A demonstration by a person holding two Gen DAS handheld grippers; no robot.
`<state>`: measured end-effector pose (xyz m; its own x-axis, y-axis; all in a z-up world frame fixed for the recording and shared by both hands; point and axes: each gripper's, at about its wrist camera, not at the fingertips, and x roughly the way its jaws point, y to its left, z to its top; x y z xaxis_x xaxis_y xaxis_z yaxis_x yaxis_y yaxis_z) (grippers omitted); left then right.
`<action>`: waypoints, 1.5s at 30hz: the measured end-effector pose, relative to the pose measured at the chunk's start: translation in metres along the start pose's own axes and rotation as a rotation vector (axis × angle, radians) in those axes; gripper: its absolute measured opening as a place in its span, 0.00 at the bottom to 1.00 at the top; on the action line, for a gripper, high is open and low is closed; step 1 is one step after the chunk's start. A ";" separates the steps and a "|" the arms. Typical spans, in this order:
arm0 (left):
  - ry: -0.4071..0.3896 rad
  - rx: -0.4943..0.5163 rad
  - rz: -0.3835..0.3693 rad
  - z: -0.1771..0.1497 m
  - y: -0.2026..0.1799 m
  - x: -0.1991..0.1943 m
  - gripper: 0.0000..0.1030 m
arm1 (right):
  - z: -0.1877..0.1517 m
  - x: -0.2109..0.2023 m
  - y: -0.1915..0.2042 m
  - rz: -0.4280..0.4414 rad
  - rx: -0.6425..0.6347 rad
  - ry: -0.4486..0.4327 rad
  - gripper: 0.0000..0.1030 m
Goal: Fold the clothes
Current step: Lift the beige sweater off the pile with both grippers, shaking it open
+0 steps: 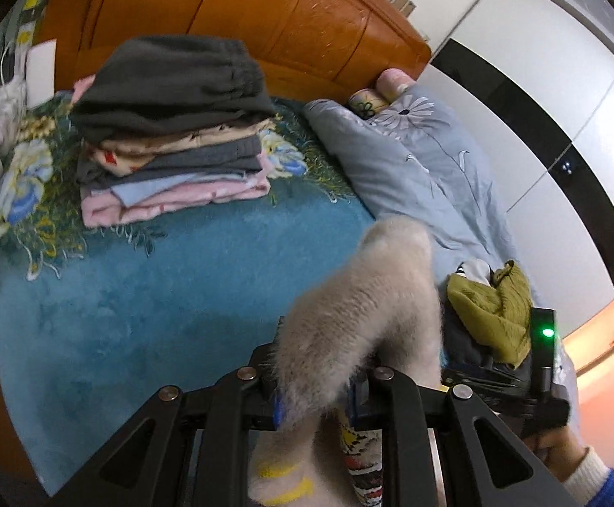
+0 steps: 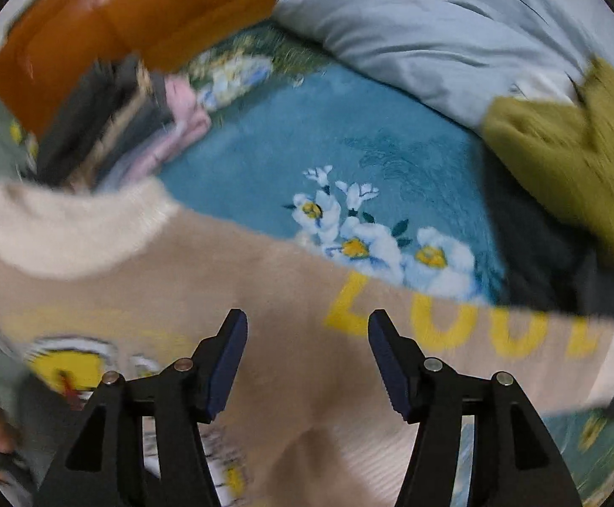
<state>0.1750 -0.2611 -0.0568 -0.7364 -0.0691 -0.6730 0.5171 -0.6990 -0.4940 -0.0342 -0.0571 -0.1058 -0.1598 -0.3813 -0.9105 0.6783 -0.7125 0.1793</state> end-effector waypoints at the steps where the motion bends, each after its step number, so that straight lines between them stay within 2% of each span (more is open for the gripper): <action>1: 0.007 -0.013 -0.004 0.000 0.003 0.004 0.21 | 0.004 0.007 0.003 -0.008 -0.032 0.009 0.59; 8: 0.063 -0.127 -0.038 -0.001 0.027 0.027 0.21 | 0.025 0.057 0.022 0.014 -0.207 0.095 0.59; 13: 0.087 -0.124 -0.045 -0.001 0.028 0.037 0.22 | 0.036 0.087 0.027 0.033 -0.241 0.155 0.59; 20: 0.105 -0.139 -0.052 -0.002 0.031 0.042 0.21 | 0.038 0.105 0.029 0.019 -0.193 0.181 0.59; 22: 0.106 -0.141 -0.053 -0.002 0.031 0.042 0.21 | 0.035 0.099 0.030 0.006 -0.177 0.173 0.52; 24: 0.105 -0.138 -0.052 -0.003 0.031 0.040 0.22 | 0.029 0.092 0.033 -0.016 -0.175 0.165 0.28; 27: 0.101 -0.127 -0.055 -0.005 0.028 0.036 0.22 | 0.016 0.075 0.041 -0.046 -0.212 0.148 0.20; 31: 0.086 -0.097 -0.055 -0.007 0.022 0.028 0.22 | -0.001 0.041 0.039 -0.058 -0.177 0.067 0.18; 34: 0.066 -0.054 -0.039 -0.008 0.015 0.017 0.21 | -0.007 0.004 0.035 -0.059 -0.114 -0.035 0.17; 38: 0.007 0.046 0.014 -0.008 -0.003 -0.005 0.21 | -0.013 -0.050 0.029 -0.106 -0.065 -0.162 0.17; 43: -0.073 0.177 0.079 -0.007 -0.027 -0.034 0.19 | -0.024 -0.095 0.019 -0.171 -0.003 -0.275 0.17; 45: -0.119 0.241 0.083 -0.004 -0.046 -0.049 0.18 | -0.032 -0.115 0.012 -0.197 0.030 -0.325 0.17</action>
<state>0.1890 -0.2232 -0.0032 -0.7493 -0.2063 -0.6293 0.4695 -0.8356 -0.2851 0.0154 -0.0026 -0.0112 -0.5071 -0.3988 -0.7640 0.5915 -0.8058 0.0280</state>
